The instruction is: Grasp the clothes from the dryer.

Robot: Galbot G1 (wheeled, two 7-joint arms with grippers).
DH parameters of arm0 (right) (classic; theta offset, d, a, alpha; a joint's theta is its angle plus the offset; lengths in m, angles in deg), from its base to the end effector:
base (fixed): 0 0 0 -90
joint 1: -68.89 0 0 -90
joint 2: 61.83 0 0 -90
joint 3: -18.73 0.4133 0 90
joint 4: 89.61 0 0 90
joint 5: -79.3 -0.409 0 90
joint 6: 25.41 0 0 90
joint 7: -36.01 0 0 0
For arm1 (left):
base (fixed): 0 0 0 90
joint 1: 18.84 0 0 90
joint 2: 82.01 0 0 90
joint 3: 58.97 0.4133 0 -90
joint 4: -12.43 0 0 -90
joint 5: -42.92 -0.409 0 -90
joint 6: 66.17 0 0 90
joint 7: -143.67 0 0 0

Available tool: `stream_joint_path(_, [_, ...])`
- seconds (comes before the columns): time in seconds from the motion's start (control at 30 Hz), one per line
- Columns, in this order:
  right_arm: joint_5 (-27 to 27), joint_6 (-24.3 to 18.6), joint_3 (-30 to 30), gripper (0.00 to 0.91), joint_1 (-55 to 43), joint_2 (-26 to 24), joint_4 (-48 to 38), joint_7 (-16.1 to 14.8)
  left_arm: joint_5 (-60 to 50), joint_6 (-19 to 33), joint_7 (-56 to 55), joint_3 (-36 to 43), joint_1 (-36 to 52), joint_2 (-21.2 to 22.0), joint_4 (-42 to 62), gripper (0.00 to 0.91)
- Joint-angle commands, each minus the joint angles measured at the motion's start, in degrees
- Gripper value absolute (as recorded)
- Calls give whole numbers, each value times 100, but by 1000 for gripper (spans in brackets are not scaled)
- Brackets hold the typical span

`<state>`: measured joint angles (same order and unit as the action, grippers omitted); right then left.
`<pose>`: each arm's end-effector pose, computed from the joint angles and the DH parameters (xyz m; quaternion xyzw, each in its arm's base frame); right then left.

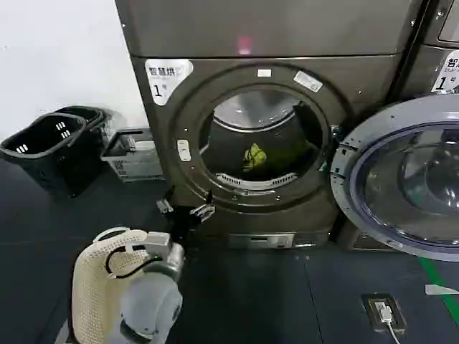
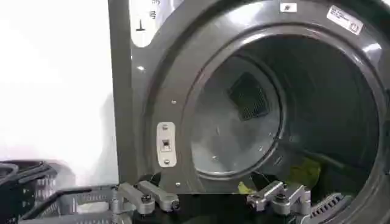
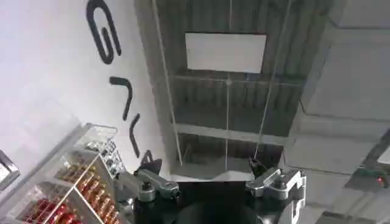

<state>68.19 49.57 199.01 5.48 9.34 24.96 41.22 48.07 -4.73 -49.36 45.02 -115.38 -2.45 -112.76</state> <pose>-0.0509 -0.4306 -0.0977 0.5509 0.6824 -0.3960 0.2722 0.3007 -0.0473 -0.2250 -0.0385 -0.9984 -0.0382 0.0128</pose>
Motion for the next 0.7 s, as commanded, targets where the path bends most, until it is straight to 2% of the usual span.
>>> stream_joint_path(0.03, [6,1,3,907,2,3,-1,3,-2,-4,5,2,0,-3,-2,907])
stream_joint_path(0.27, [-56,-91,-41,907,-14,14,4,-49,-4,-2,9,4,-3,-4,-4,907])
stream_joint_path(0.7, [-76,41,-34,907,-1,34,46,-55,-3,0,13,2,-14,-7,-22,907])
